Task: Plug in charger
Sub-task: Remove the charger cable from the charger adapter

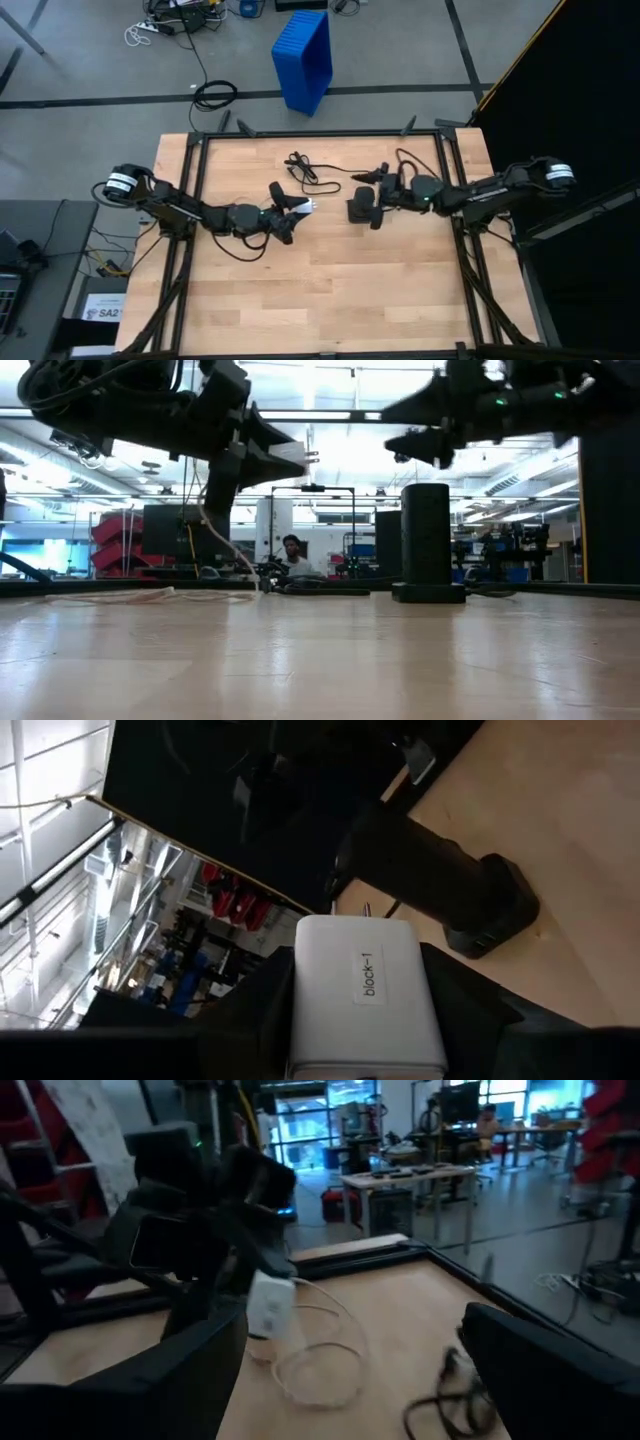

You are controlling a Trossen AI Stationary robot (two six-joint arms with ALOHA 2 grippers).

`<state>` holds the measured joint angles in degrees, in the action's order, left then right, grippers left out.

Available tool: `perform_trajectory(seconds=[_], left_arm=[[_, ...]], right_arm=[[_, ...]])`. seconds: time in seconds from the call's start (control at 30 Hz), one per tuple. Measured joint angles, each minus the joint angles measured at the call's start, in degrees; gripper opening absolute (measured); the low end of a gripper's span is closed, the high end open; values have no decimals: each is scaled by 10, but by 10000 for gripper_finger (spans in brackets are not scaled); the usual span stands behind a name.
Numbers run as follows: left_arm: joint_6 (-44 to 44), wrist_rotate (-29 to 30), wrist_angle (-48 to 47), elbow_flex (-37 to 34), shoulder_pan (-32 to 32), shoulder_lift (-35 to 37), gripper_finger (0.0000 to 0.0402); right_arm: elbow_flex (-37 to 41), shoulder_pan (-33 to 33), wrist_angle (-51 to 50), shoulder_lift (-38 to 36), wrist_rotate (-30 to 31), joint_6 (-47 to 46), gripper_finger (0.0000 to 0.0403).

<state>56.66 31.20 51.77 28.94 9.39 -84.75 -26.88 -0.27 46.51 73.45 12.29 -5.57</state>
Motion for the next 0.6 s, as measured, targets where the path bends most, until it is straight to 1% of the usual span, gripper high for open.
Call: perform_trajectory(seconds=[0.13,0.3,0.5,0.6], left_arm=[[17,0,-43,30,0,0,155],[33,2,-66,47,0,0,155],[34,2,-69,50,1,0,155],[34,2,-70,50,1,0,155]], right_arm=[[-58,3,-1,87,-2,-3,344],[-119,3,0,171,-34,-39,344],[-164,-2,2,225,-75,-79,344],[-176,-3,6,238,-76,-94,342]])
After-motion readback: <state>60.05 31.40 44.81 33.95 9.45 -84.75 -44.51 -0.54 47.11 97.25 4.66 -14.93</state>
